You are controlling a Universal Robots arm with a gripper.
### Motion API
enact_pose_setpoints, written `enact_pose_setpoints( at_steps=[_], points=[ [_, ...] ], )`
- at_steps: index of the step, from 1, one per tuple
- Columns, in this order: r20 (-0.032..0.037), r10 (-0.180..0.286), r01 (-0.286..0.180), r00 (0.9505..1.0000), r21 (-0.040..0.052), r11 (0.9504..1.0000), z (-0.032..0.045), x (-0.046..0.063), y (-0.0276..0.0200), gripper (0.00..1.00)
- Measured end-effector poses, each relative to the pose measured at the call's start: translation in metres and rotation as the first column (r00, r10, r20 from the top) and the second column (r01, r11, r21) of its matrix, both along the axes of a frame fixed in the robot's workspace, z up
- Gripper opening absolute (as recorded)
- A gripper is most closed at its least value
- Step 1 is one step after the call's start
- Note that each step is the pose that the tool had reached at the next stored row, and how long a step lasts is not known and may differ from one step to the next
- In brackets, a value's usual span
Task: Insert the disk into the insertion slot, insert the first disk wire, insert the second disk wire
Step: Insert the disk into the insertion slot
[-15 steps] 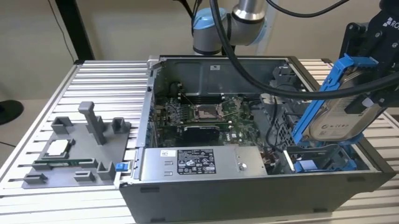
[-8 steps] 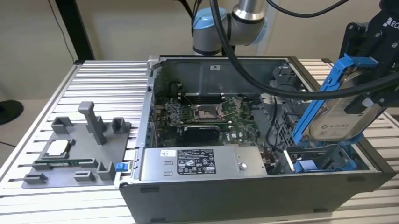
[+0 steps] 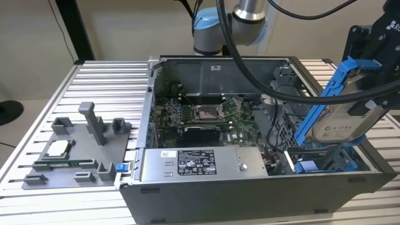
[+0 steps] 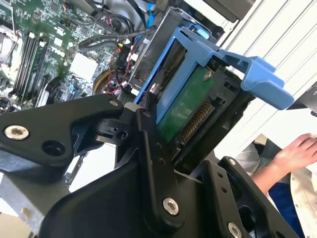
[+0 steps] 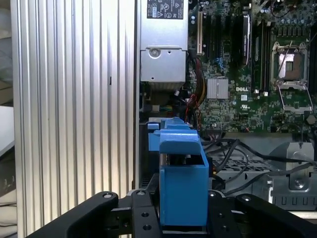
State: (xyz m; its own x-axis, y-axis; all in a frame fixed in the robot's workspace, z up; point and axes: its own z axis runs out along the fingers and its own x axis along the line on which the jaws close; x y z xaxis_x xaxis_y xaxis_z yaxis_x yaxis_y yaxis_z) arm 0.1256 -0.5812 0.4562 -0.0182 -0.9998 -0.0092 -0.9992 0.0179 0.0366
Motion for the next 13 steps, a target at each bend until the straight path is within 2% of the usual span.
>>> enact_pose_setpoints(
  at_steps=[4, 13],
  points=[
    [0.0001, 0.0, 0.0, 1.0, 0.0002, 1.0, -0.0004, 0.0001, 0.0, 0.0],
    [0.0001, 0.0, 0.0, 1.0, 0.0002, 1.0, -0.0078, 0.0022, 0.0, 0.0]
  ],
)
